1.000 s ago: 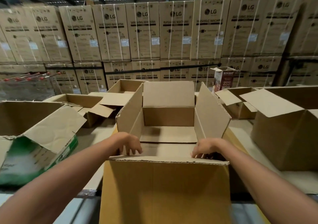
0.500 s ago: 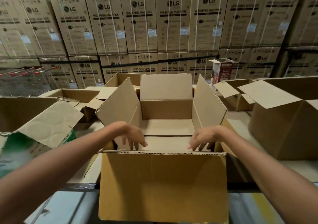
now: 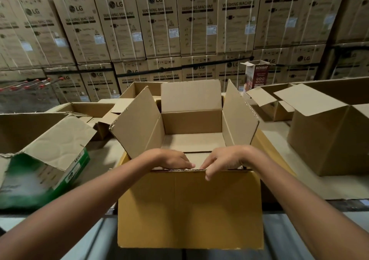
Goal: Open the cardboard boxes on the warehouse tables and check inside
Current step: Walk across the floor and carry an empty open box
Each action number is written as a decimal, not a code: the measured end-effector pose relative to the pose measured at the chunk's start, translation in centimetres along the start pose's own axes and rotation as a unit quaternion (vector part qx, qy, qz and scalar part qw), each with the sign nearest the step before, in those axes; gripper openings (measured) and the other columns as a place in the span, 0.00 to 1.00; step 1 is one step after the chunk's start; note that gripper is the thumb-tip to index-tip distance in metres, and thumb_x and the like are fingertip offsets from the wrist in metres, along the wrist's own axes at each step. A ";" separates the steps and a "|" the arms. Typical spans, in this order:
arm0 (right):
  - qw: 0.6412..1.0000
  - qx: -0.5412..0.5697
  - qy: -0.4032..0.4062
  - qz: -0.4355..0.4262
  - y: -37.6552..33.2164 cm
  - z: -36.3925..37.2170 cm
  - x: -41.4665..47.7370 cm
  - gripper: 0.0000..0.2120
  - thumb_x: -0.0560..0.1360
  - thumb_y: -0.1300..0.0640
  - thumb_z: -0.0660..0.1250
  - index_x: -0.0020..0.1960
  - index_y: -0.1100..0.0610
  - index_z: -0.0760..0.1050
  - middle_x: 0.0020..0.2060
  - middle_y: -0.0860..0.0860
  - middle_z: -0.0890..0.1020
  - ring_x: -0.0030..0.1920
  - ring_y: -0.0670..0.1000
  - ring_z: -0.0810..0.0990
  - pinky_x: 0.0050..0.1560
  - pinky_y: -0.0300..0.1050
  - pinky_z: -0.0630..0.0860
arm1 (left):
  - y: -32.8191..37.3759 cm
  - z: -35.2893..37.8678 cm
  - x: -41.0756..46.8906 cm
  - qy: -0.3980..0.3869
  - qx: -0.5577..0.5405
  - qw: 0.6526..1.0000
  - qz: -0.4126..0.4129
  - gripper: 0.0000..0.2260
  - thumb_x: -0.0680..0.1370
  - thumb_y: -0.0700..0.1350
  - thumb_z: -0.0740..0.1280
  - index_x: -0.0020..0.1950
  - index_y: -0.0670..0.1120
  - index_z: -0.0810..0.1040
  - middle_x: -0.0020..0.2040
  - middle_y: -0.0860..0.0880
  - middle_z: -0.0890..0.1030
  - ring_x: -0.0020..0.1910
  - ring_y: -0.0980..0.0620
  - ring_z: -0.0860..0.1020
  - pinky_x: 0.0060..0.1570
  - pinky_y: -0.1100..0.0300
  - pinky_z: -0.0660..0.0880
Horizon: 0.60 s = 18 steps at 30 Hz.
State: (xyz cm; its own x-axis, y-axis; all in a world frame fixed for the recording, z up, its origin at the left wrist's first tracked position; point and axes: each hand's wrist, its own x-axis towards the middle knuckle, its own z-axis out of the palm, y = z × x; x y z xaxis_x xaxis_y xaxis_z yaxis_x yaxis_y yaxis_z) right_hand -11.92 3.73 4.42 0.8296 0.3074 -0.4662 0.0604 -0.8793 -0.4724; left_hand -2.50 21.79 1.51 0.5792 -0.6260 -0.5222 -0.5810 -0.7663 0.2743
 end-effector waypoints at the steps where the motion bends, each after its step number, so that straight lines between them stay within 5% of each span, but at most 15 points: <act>1: 1.000 -0.002 0.001 -0.001 0.0 0.1 0.1 0.29 0.68 0.38 0.70 0.65 0.50 0.80 0.64 0.42 0.78 0.66 0.47 0.73 0.72 0.51 0.67 | -0.4 -0.1 -0.1 -0.014 -0.027 1.000 0.001 0.26 0.84 0.60 0.56 0.73 0.44 0.73 0.73 0.47 0.73 0.71 0.47 0.72 0.73 0.49 0.66; 3: 1.000 -0.009 0.001 0.002 0.0 0.5 0.2 0.28 0.72 0.35 0.69 0.67 0.48 0.78 0.68 0.44 0.76 0.69 0.48 0.71 0.74 0.53 0.65 | -1.5 -0.4 -0.4 -0.029 -0.091 0.995 0.005 0.26 0.83 0.61 0.56 0.74 0.45 0.72 0.73 0.47 0.74 0.70 0.48 0.73 0.71 0.47 0.69; 8: 0.995 0.076 0.031 0.057 -0.6 1.4 -0.2 0.46 0.68 0.21 0.52 0.74 0.51 0.70 0.75 0.49 0.69 0.74 0.54 0.67 0.76 0.58 0.60 | -4.9 0.0 -2.1 0.016 -0.181 0.983 0.028 0.23 0.82 0.60 0.60 0.69 0.45 0.76 0.66 0.47 0.79 0.61 0.54 0.78 0.56 0.61 0.72; 13: 0.987 -0.014 0.077 0.137 -2.2 2.7 0.5 0.37 0.78 0.29 0.51 0.75 0.53 0.68 0.76 0.52 0.67 0.75 0.56 0.65 0.76 0.55 0.60 | -6.2 0.6 -5.7 0.056 -0.158 0.985 0.047 0.19 0.83 0.58 0.58 0.58 0.46 0.82 0.46 0.59 0.80 0.45 0.63 0.77 0.49 0.65 0.71; 16: 0.973 -0.042 0.156 0.166 -3.2 3.7 0.3 0.35 0.80 0.32 0.51 0.70 0.57 0.74 0.70 0.56 0.74 0.69 0.58 0.73 0.68 0.52 0.68 | -7.4 1.0 -7.7 0.113 -0.113 0.986 0.036 0.19 0.83 0.61 0.57 0.43 0.51 0.79 0.41 0.54 0.79 0.41 0.56 0.76 0.46 0.59 0.70; 18: 0.959 -0.030 0.233 0.159 -4.1 5.1 -0.1 0.33 0.80 0.33 0.52 0.60 0.58 0.80 0.56 0.55 0.83 0.55 0.55 0.81 0.54 0.50 0.75 | -8.7 1.9 -8.5 0.183 -0.076 0.980 0.004 0.22 0.82 0.62 0.56 0.39 0.49 0.76 0.39 0.50 0.78 0.38 0.51 0.75 0.42 0.56 0.69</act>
State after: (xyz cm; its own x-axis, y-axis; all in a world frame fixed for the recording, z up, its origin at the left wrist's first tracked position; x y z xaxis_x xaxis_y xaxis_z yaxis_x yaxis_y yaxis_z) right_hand -15.10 9.14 2.60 0.9684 -0.1645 -0.1877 -0.2176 -0.9249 -0.3118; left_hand -3.46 34.11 2.01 0.7579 -0.6203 -0.2018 -0.5103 -0.7565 0.4090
